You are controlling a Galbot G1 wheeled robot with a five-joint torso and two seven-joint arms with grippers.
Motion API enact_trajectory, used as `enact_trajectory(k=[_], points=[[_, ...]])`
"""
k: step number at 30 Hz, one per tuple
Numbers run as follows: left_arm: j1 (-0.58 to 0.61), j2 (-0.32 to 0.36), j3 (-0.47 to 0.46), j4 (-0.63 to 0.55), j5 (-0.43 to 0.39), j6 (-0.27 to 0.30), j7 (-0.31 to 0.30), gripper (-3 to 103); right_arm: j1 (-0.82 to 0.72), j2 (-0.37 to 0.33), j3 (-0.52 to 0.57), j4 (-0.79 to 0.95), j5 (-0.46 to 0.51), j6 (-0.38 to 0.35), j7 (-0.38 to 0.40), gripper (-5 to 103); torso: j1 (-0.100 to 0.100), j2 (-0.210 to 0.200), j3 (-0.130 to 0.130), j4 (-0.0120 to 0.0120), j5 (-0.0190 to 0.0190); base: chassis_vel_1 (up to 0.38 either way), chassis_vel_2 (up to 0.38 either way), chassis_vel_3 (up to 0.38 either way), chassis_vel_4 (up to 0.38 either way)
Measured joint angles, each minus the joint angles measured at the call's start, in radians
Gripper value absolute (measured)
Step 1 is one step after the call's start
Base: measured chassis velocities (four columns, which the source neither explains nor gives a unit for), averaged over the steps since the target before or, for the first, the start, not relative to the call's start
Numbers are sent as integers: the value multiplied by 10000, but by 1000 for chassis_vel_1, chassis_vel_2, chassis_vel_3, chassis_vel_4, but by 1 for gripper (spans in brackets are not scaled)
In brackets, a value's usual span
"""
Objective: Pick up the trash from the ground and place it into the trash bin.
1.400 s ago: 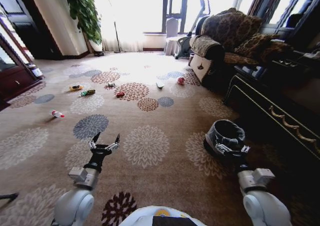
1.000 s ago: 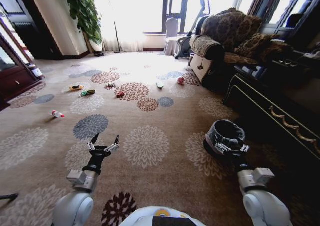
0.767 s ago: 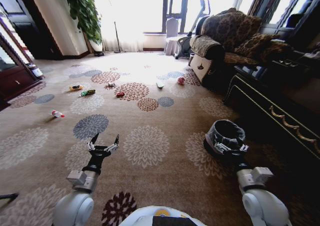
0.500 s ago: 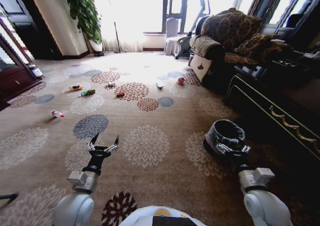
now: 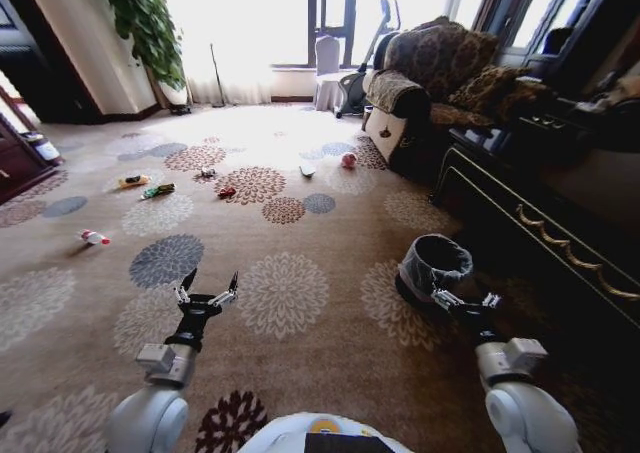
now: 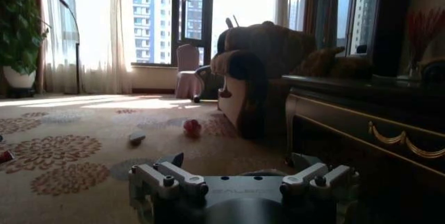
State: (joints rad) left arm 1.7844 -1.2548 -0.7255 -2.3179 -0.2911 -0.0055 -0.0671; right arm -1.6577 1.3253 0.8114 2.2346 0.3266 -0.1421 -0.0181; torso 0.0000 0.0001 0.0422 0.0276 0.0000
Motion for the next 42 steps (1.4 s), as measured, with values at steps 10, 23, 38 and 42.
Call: enact_trajectory(k=[10, 23, 38, 42], points=[[-83, -4, 53, 147, -29, 10, 2, 100, 160, -40, -85, -136, -31, -6, 0, 100, 0, 0, 0, -1, 0, -114, -104, -114, -119], [-113, -39, 85, 168, -196, -32, 31, 100, 215, -113, -127, -342, -5, 44, 0, 100, 0, 0, -1, 4, 0, -75, -62, -54, -79], [122, -192, 14, 30, -118, -141, 132, 100, 167, -116, -309, -331, -152, 53, 0, 100, -1, 0, -1, 0, 1, -182, 175, 181, -186], [154, -250, 8, 34, -90, -190, 143, 100, 173, -137, -389, -439, -159, 69, 0, 100, -1, 0, 0, 0, 3, -296, 295, 302, -318]])
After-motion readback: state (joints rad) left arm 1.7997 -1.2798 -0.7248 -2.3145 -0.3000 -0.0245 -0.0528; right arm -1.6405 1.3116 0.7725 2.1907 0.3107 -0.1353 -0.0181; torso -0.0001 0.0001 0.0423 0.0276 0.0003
